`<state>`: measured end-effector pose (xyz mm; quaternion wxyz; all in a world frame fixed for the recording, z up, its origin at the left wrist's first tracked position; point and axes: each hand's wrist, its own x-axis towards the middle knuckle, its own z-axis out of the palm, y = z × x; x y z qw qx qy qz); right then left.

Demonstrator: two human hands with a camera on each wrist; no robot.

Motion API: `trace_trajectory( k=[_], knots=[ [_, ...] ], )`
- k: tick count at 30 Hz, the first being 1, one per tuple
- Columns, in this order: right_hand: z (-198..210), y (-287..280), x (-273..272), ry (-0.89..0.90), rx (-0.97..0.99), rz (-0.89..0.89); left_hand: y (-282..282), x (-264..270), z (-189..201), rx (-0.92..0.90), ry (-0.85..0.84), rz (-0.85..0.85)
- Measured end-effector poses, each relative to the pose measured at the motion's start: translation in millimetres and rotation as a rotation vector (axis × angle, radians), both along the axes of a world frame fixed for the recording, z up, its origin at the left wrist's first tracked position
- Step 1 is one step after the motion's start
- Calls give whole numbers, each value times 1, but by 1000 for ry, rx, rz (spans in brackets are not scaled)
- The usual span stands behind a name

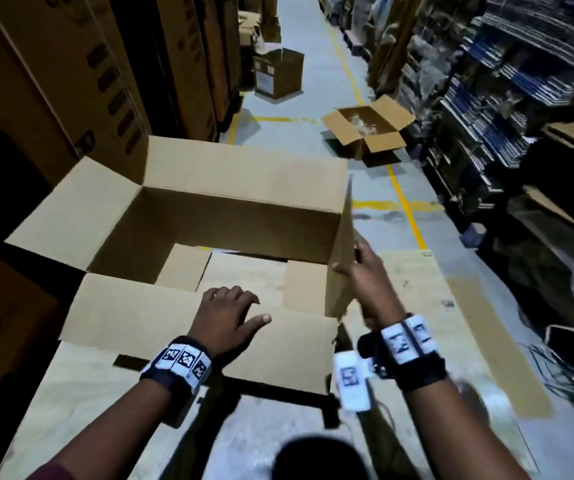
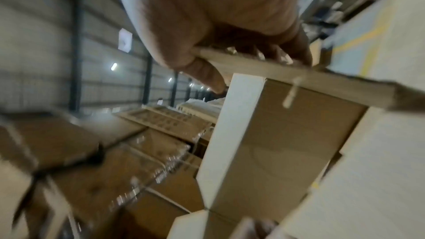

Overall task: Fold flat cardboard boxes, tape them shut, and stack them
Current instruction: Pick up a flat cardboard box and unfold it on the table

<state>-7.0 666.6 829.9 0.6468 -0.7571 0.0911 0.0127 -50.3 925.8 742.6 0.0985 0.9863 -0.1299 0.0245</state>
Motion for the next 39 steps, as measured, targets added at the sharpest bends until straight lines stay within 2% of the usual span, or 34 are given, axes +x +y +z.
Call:
trace_trajectory(
  k=[3,6,8,13,15,20,26,31,35,39],
  knots=[
    [-17,57,-27,-57,-306,0,-5,-10,-9,-56,-12,10],
    [-29,97,-41,-13,-642,-2,-6,-24,-19,-15,-146,-89],
    [-34,106,-45,-5,-740,0,-7,-33,-22,4,-233,-120],
    [-33,95,-72,27,-847,82,-18,-63,-14,-54,-299,-190],
    [-42,80,-84,58,-907,139,-33,-81,-14,-62,-243,-189],
    [-79,37,-99,33,-1211,233,-83,-110,-18,-78,-152,-150],
    [-86,-18,-98,15,-1226,209,-132,-112,-13,-167,-151,-184],
    [-93,-43,-108,12,-1183,225,-146,-110,-12,-201,-137,-152],
    [-85,-36,-104,-77,-1064,241,-120,-105,-6,-227,-105,9],
    [-73,-19,-106,-173,-924,242,-56,-97,4,-321,-167,214]
  ],
)
